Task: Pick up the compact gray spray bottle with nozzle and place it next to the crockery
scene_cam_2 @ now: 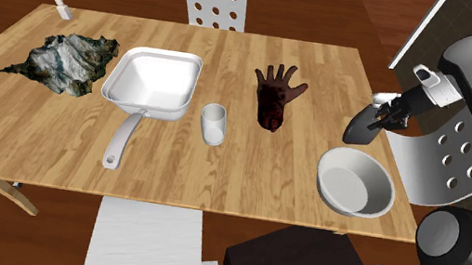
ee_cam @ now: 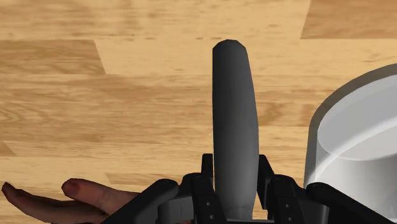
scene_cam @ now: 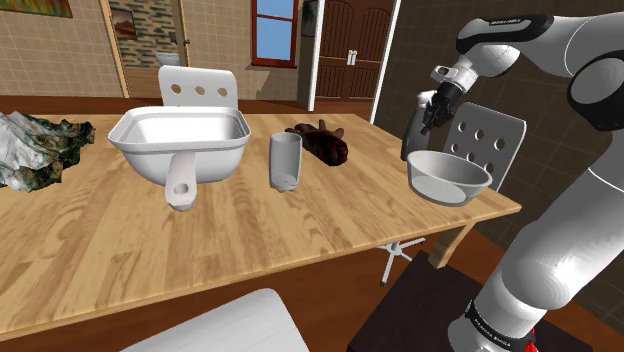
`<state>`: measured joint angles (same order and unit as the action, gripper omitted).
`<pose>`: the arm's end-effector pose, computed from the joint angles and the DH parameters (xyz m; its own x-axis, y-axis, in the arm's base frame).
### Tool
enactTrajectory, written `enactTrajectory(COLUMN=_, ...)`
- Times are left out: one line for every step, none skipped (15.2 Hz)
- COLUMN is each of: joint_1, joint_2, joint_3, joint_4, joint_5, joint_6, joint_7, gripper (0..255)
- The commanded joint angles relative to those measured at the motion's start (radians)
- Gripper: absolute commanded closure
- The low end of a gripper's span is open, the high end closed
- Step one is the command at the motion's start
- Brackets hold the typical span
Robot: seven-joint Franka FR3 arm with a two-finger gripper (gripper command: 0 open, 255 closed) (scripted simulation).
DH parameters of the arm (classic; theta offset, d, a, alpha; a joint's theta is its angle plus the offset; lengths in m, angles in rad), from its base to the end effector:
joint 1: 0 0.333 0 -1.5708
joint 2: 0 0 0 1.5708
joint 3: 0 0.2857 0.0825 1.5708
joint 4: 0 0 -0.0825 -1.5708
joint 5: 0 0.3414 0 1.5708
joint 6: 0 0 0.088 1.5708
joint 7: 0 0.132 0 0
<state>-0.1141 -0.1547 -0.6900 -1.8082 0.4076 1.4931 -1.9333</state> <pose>0.3451 -0.3039 0.5375 0.3608 0.7771 0.5157 0.9073 -0.4206 -0.0011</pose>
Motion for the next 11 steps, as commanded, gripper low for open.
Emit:
enactTrajectory(joint_1=0.0, joint_2=0.0, joint_3=0.0, joint_4=0.0, joint_5=0.0, joint_6=0.0, joint_7=0.0, gripper=255)
enactTrajectory(joint_1=0.0, joint_2=0.0, joint_3=0.0, joint_4=0.0, joint_5=0.0, joint_6=0.0, joint_7=0.0, gripper=255)
enactTrajectory(joint_1=0.0, joint_2=0.0, joint_3=0.0, joint_4=0.0, joint_5=0.0, joint_6=0.0, joint_7=0.0, gripper=255)
enactTrajectory(joint_1=0.0, joint_2=0.0, joint_3=0.0, joint_4=0.0, joint_5=0.0, joint_6=0.0, joint_7=0.0, gripper=0)
enactTrajectory(joint_1=0.0, joint_2=0.0, joint_3=0.0, joint_4=-0.001, joint_5=0.0, joint_6=0.0, joint_7=0.0, gripper=0)
enactTrajectory(joint_1=0.0, joint_2=0.0, joint_3=0.0, joint_4=-0.001, joint_5=0.0, joint_6=0.0, joint_7=0.0, gripper=0)
enactTrajectory(joint_1=0.0, joint_2=0.0, joint_3=0.0, joint_4=-0.001, joint_5=0.0, joint_6=0.0, joint_7=0.0, gripper=0)
enactTrajectory(joint_1=0.0, joint_2=0.0, joint_3=0.0, joint_4=-0.001, joint_5=0.0, joint_6=0.0, joint_7=0.0, gripper=0)
enactTrajectory(joint_1=0.0, joint_2=0.0, joint_3=0.0, joint_4=-0.001, joint_5=0.0, joint_6=0.0, joint_7=0.0, gripper=0)
enactTrajectory(joint_1=-0.004, joint_2=0.016, joint_3=-0.013, joint_4=0.044, joint_5=0.006, joint_6=-0.037, joint_7=-0.005, gripper=0)
enactTrajectory(joint_1=-0.009, joint_2=0.034, joint_3=-0.027, joint_4=0.09, joint_5=0.015, joint_6=-0.075, joint_7=-0.011, gripper=0)
